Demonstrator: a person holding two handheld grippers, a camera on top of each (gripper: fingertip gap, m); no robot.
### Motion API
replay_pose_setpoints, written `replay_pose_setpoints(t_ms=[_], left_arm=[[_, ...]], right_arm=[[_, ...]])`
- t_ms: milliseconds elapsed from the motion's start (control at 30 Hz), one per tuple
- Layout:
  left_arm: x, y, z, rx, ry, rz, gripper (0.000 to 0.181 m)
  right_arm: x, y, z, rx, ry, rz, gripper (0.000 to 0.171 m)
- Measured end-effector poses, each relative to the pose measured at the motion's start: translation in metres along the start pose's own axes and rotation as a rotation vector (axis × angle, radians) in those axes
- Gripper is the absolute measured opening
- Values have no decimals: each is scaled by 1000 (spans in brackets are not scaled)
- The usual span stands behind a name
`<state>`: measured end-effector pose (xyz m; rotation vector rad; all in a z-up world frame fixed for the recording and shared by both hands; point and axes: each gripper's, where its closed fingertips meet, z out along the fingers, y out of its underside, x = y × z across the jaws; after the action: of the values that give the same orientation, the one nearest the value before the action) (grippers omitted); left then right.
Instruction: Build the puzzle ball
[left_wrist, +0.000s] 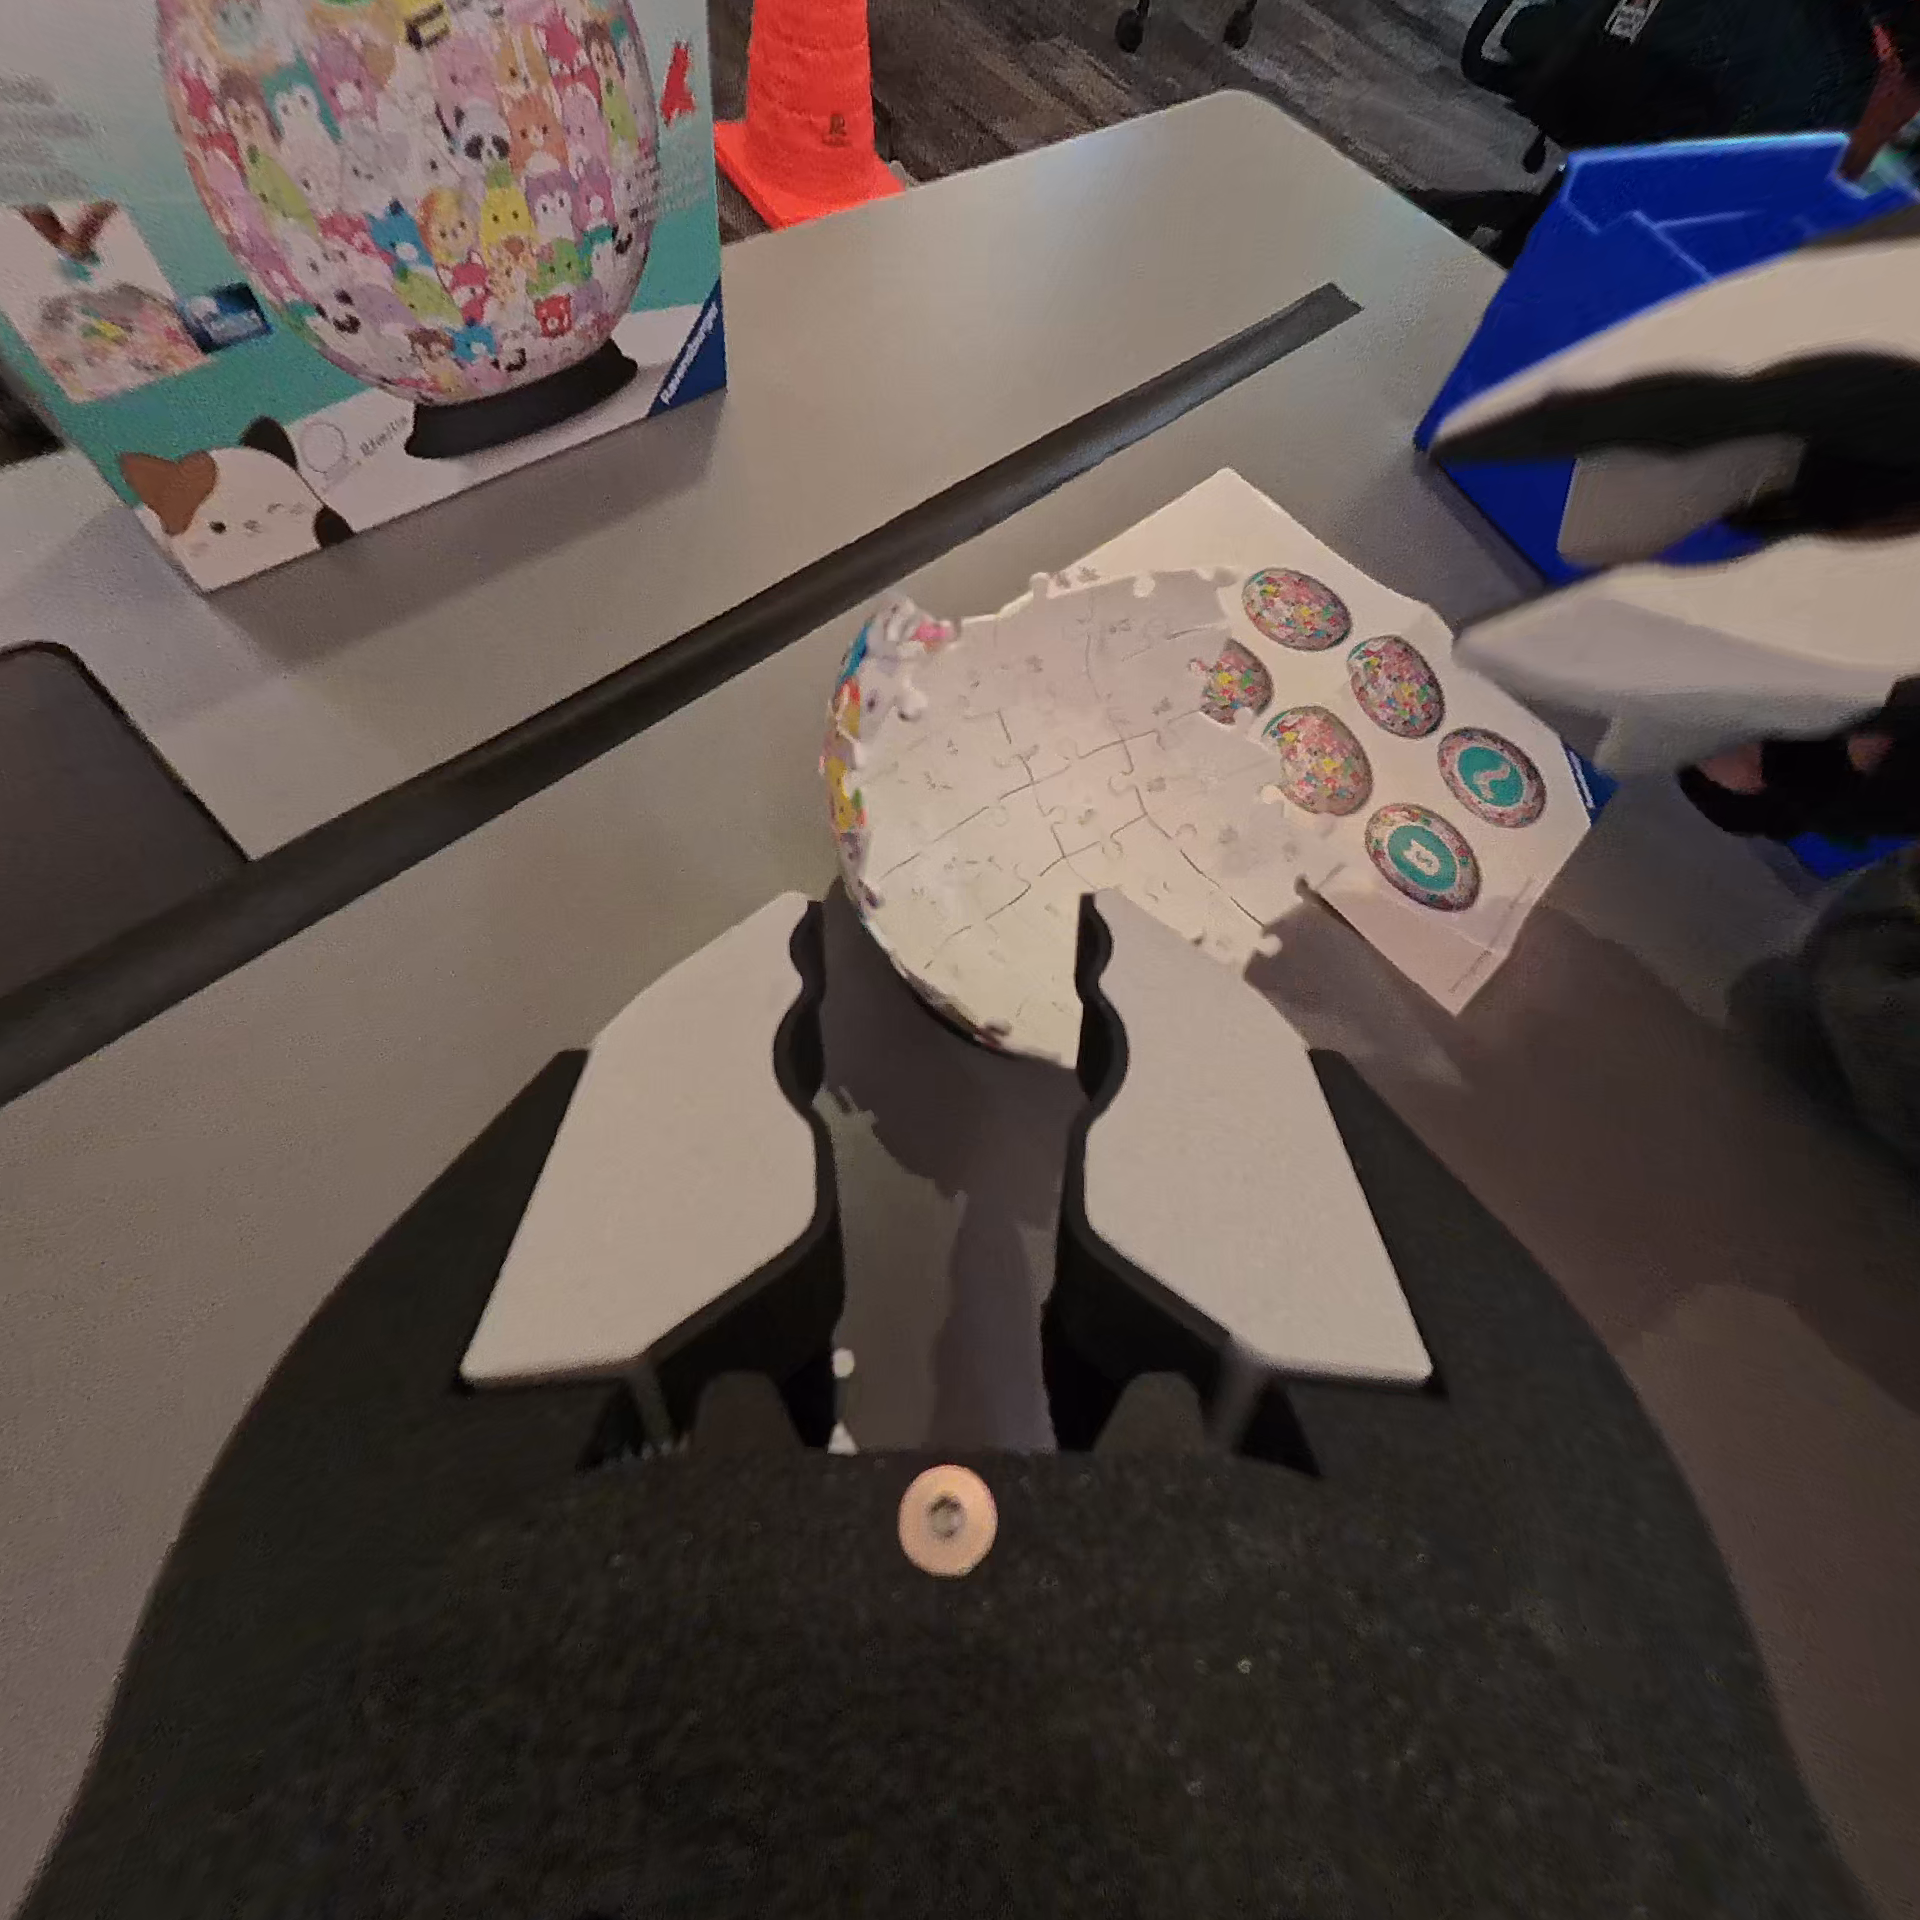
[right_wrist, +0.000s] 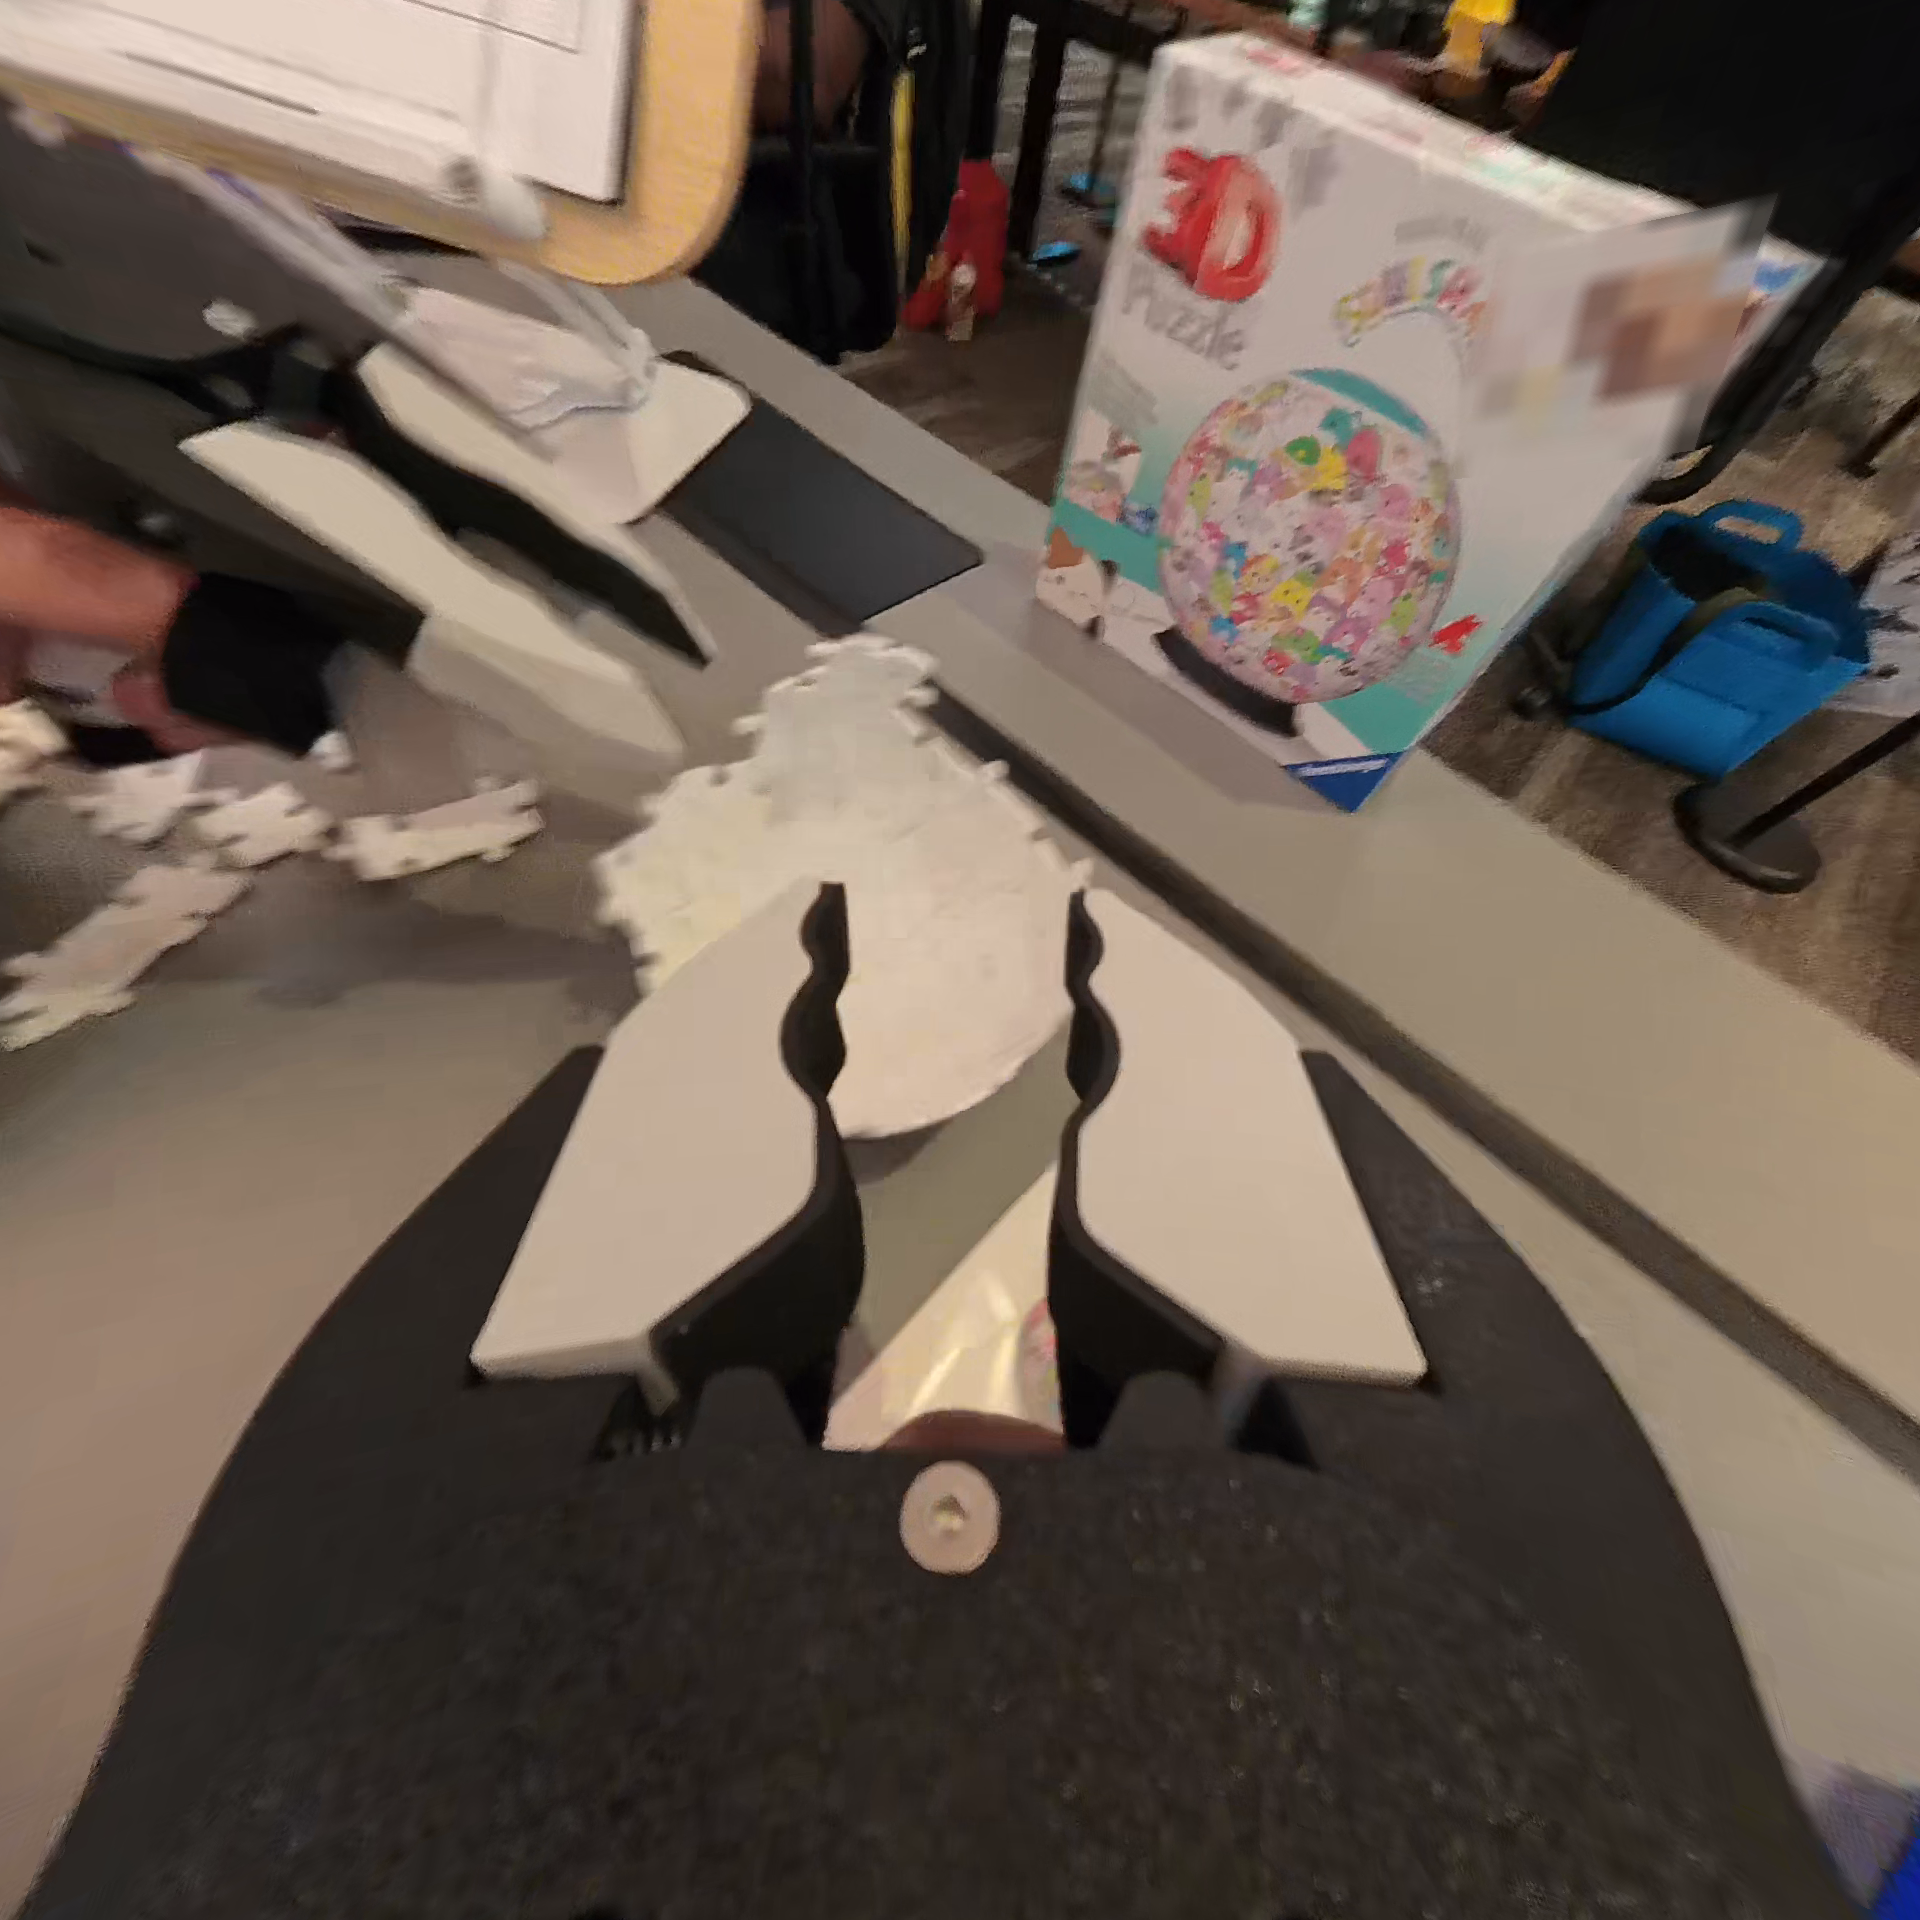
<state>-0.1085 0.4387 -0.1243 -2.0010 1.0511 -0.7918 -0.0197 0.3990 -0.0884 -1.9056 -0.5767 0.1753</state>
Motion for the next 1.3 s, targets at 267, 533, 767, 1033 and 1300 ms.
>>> replay_pose_setpoints(t_ms=[267, 533, 767, 1033, 1300], left_arm=[[25, 21, -26, 22, -54, 116, 42], [42, 31, -17, 107, -105, 262, 39], [14, 20, -7, 81, -86, 66, 52], [-3, 21, 12, 5, 106, -212, 64], [-2, 14, 28, -114, 158, -256, 40]], right_arm=[[-78, 66, 9, -176, -35, -175, 30], [-76, 81, 29, -209, 20, -163, 34], [-71, 90, 35, -266, 20, -171, 35], [-86, 88, 26, -262, -33, -181, 36], [-82, 79, 9, -179, -6, -225, 35]])
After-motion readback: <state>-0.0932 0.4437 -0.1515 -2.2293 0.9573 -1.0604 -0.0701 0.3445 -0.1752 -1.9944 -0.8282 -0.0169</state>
